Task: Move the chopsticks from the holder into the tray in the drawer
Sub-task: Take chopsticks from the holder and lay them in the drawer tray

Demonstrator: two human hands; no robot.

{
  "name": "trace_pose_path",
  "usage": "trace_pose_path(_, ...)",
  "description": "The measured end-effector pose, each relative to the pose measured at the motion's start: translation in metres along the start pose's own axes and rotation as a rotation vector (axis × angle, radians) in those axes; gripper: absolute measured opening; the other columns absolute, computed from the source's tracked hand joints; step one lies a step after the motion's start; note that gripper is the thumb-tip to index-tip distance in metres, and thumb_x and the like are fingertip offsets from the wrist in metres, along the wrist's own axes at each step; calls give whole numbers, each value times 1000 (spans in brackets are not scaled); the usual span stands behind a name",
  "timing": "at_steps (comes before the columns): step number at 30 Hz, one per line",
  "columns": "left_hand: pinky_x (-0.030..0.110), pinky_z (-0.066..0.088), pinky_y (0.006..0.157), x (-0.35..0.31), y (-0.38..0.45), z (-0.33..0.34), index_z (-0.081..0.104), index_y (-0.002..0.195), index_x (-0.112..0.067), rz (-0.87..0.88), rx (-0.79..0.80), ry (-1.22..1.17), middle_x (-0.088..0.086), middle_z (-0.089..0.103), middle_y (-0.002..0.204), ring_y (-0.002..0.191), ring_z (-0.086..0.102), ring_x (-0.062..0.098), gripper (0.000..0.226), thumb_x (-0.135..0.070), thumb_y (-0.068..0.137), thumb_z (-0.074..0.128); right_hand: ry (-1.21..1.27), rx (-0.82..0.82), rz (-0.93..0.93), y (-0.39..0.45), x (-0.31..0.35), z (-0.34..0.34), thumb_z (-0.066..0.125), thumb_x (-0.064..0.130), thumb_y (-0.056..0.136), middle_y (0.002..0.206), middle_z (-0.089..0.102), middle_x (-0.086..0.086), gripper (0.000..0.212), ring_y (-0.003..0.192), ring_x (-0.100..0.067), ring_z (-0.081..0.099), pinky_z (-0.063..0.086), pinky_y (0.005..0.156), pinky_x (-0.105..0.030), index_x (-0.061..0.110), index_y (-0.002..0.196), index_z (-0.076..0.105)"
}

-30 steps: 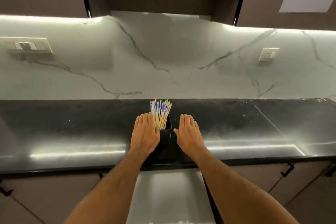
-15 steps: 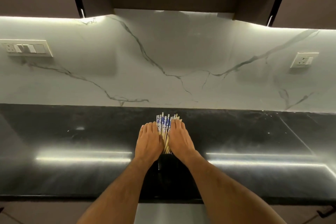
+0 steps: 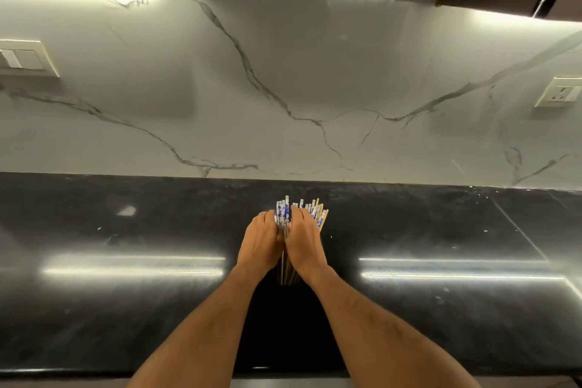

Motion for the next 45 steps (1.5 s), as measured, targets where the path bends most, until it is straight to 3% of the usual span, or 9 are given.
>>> trace_pose_path(5,28,48,87,10,15,13,54,116,-15,-98,86,-231,2,56,117,101,56,16,22,-29,104,44,24,-27,56,9,-1,1,45,15,104,118,61,-10,28,105,-19,57,51,97,-36,6,128,57)
trace_pose_path(9,15,40,69,14,17,14,53,98,-25,-132,29,-363,-3,59,102,85,56,7,5,-26,102,48,36,-19,106,18,1,4,48,15,102,118,59,-9,26,105,-18,56,51,96,-36,8,126,58)
trace_pose_path(18,17,50,61,15,13,7,60,91,-30,-212,-38,-613,-7,68,89,76,65,0,19,-16,100,51,114,-2,209,30,0,14,60,19,98,119,59,-3,27,105,-11,54,46,91,-26,14,125,61)
trace_pose_path(29,20,52,65,12,5,-3,70,90,-14,-89,-139,-440,-2,67,81,72,63,9,18,0,93,60,219,6,275,25,0,13,60,14,99,104,67,-2,19,93,-10,60,48,77,-20,11,117,63)
trace_pose_path(32,14,44,62,10,1,-6,73,95,-8,-89,-174,-327,0,62,85,72,57,7,12,-1,94,63,231,-6,294,21,-3,11,64,15,97,86,59,6,3,77,-4,54,39,63,-10,14,100,64)
trace_pose_path(34,11,42,62,10,-1,-5,73,99,-5,-114,-177,-309,2,60,92,74,56,5,9,-5,94,64,240,-7,326,19,-5,10,67,15,95,77,53,7,13,68,-4,50,36,59,-11,17,86,57)
trace_pose_path(38,14,45,67,9,-7,-4,74,104,-5,-110,-160,-261,5,62,96,78,57,10,14,-3,93,66,295,40,388,14,-10,11,72,12,91,74,60,-1,28,73,-13,60,56,73,-29,20,70,55)
trace_pose_path(42,23,54,71,9,-15,-3,74,108,-6,-92,-148,-233,4,62,96,81,59,12,19,-2,90,69,370,64,433,7,-14,14,76,9,87,89,71,-6,8,88,-18,69,59,82,-34,12,86,68)
trace_pose_path(45,16,49,69,10,-18,-2,74,107,-6,-94,-148,-242,2,62,95,81,58,9,18,-3,89,71,354,35,442,3,-14,13,78,9,85,91,73,-6,9,86,-15,70,60,82,-33,9,92,73)
Point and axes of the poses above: each hand's wrist, its own y-axis towards the middle knuckle, its own z-axis out of the palm, x = y × z, the point moved 4 cm from there along y, towards the middle knuckle
